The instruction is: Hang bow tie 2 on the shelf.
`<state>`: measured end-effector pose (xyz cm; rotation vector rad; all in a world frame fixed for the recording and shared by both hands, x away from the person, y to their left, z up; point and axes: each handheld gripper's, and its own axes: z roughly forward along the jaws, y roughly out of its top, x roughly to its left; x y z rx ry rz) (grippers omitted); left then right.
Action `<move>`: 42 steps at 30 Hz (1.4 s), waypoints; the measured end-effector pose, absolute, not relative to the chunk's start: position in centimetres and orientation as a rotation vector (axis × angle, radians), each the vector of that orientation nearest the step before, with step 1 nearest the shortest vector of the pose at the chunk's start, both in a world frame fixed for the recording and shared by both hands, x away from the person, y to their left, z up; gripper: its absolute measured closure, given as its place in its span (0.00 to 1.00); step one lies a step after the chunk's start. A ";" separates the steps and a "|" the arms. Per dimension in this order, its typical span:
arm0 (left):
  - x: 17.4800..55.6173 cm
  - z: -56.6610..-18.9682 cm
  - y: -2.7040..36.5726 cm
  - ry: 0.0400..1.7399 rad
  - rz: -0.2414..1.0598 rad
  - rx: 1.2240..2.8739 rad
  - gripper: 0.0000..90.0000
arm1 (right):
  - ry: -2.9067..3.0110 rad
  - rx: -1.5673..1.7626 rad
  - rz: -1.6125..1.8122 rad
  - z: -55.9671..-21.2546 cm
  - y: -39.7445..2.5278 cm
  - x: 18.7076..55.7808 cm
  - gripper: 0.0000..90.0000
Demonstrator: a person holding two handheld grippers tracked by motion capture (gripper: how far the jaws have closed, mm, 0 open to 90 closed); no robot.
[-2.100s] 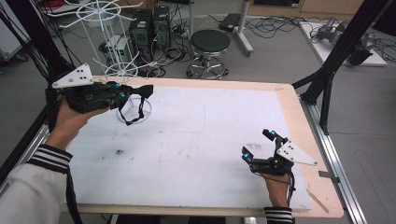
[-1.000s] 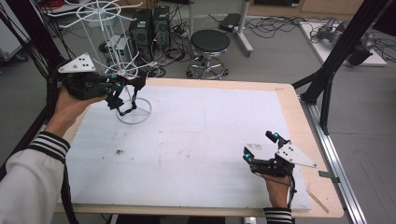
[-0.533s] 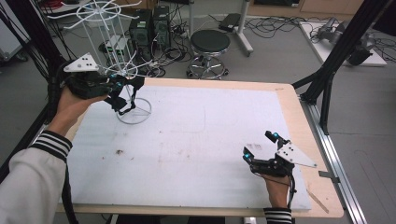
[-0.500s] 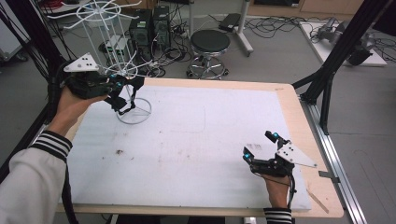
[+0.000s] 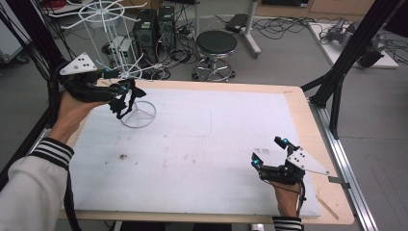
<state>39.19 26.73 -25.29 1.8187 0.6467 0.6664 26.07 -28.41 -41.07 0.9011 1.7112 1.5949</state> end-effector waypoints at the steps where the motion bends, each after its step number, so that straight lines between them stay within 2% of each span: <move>1: 38.9 -25.3 26.9 0.637 0.666 1.800 0.37 | 1.710 0.906 1.592 -41.0 -28.4 26.0 0.01; 6: 37.2 -25.4 27.5 0.583 0.667 1.724 0.30 | 1.691 0.923 1.595 -40.7 -28.5 25.6 0.01; 14: 34.5 -26.7 27.8 0.525 0.665 1.650 0.29 | 1.681 0.939 1.585 -39.9 -28.2 25.5 0.01; 28: 30.8 -32.5 28.9 0.556 0.622 1.549 0.28 | 1.654 0.935 1.577 -40.6 -28.6 24.6 0.01; 42: 28.6 -37.7 28.9 0.581 0.638 1.497 0.28 | 1.636 0.926 1.593 -42.0 -28.6 24.5 0.01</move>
